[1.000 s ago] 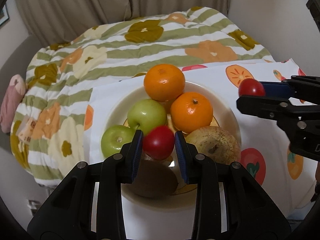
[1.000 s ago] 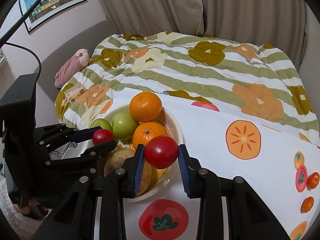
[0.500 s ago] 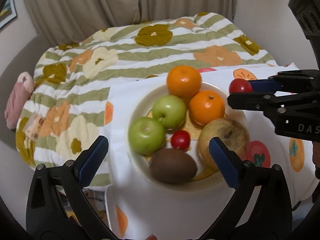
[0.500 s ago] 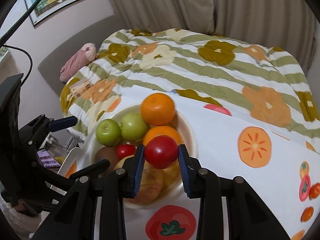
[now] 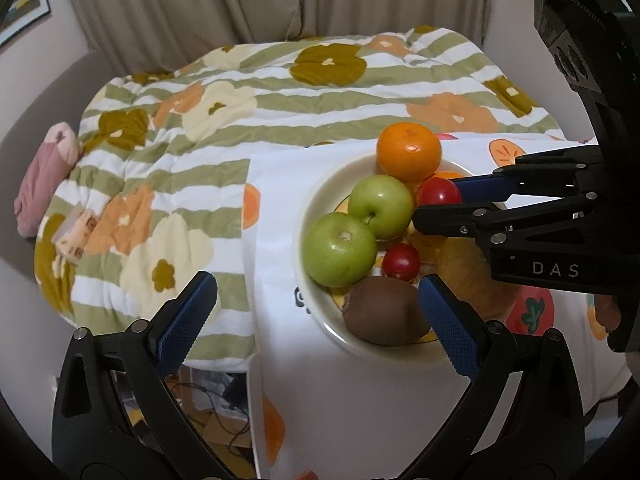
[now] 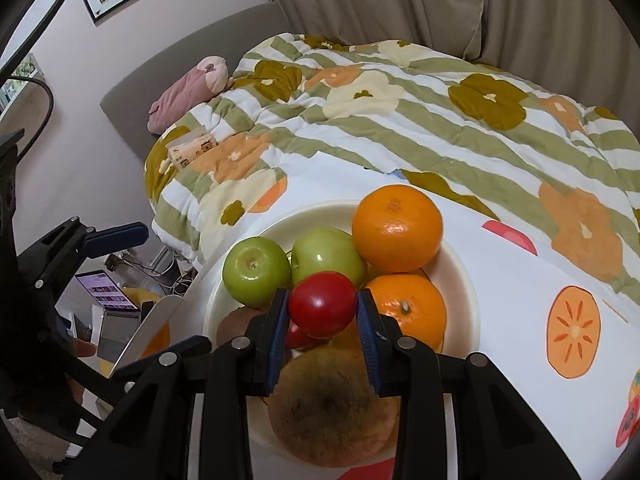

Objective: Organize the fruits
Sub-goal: 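Open the left tool over the bowl while the right tool releases its tomato, then reach the left tool to a mandarin while the right tool reaches another mandarin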

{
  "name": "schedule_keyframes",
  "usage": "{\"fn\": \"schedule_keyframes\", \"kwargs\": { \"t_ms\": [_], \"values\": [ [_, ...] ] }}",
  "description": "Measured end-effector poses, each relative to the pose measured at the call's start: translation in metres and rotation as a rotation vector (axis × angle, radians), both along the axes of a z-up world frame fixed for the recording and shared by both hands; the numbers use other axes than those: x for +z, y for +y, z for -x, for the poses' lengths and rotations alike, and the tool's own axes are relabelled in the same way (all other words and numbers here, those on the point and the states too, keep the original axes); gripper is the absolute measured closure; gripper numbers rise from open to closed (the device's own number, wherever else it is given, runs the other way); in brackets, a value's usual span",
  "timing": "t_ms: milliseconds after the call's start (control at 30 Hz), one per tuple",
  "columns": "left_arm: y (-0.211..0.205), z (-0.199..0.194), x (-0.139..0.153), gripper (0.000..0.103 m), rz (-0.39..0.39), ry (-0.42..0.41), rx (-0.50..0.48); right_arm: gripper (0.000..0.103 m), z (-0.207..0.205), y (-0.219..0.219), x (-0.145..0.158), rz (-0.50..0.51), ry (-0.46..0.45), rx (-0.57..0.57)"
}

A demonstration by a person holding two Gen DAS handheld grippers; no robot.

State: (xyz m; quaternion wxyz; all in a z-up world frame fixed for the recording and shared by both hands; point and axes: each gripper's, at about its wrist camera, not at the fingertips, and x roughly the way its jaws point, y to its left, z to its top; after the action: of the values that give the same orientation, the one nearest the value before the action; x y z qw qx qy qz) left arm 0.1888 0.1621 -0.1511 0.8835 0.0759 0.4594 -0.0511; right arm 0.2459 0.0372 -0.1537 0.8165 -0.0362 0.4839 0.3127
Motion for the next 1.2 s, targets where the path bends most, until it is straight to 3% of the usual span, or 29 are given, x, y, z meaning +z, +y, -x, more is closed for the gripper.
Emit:
{"fn": "schedule_keyframes", "kwargs": {
  "t_ms": [100, 167, 200, 233, 400, 467, 900, 1200],
  "values": [
    [0.003, 0.0, 0.0, 0.0, -0.003, -0.001, 0.006, 0.071, 0.001, 0.0, 0.0, 0.001, 0.002, -0.013],
    [0.005, 0.0, 0.0, 0.0, -0.002, -0.002, 0.009, 0.05, 0.001, -0.002, 0.002, -0.01, 0.0, -0.018],
    [0.005, 0.001, 0.0, 0.0, -0.002, -0.001, 0.011, 0.025, 0.002, -0.004, 0.004, -0.024, 0.001, -0.018],
    [0.006, 0.001, 0.0, 0.0, -0.001, 0.0, 0.012, 0.01, 0.003, -0.006, 0.005, -0.037, 0.001, -0.019],
    [0.005, 0.003, 0.004, 0.0, 0.004, 0.003, 0.014, 0.009, 0.008, -0.016, 0.014, -0.049, -0.021, -0.048],
    [0.005, 0.004, 0.005, 0.0, 0.002, 0.0, 0.016, 0.0, 0.008, -0.017, 0.017, -0.048, -0.024, -0.057],
    [-0.027, 0.018, 0.048, 0.0, -0.04, -0.045, -0.005, 0.0, 0.03, -0.056, 0.057, -0.053, -0.072, -0.117],
    [-0.079, 0.021, 0.075, 0.0, -0.064, -0.081, -0.087, 0.0, 0.059, -0.124, 0.082, -0.007, -0.079, -0.238]
  ]
}}
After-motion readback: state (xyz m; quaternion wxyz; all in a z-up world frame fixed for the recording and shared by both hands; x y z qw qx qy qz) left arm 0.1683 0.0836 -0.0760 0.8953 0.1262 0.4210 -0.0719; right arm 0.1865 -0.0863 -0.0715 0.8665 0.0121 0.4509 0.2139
